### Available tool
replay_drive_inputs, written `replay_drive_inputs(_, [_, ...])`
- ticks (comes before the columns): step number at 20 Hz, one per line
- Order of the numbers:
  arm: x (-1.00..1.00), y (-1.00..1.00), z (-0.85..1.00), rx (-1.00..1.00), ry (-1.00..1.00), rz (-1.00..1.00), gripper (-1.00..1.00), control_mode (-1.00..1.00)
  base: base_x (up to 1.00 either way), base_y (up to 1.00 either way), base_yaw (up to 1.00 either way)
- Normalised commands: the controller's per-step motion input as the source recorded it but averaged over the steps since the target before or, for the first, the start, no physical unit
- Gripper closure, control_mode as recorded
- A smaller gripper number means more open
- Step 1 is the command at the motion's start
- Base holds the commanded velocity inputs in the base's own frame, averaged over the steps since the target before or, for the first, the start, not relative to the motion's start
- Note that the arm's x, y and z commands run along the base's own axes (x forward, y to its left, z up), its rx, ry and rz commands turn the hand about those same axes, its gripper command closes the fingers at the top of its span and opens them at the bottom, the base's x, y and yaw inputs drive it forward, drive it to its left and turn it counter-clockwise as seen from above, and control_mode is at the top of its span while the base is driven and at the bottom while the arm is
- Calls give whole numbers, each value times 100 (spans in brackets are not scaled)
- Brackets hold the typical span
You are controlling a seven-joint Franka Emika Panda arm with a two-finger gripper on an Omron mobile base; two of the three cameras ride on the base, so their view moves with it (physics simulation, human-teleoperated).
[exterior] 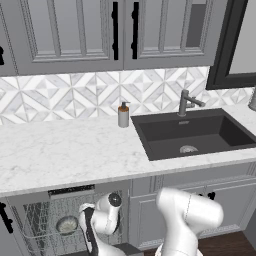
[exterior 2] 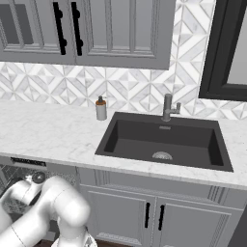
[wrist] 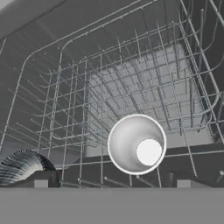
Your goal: Pick up the cup and bowl from the counter, place them in the dishwasher, and close the dishwasher door.
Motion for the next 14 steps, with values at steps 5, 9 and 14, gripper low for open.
replay_drive_inputs(5, [-9,-13,33,12,6,-1,-100,-100,0,0,0])
replay_drive_inputs(9, [0,0,8,0,2,0,-100,-100,0,0,0])
replay_drive_inputs(14, [-36,3,8,0,-5,2,-100,-100,0,0,0])
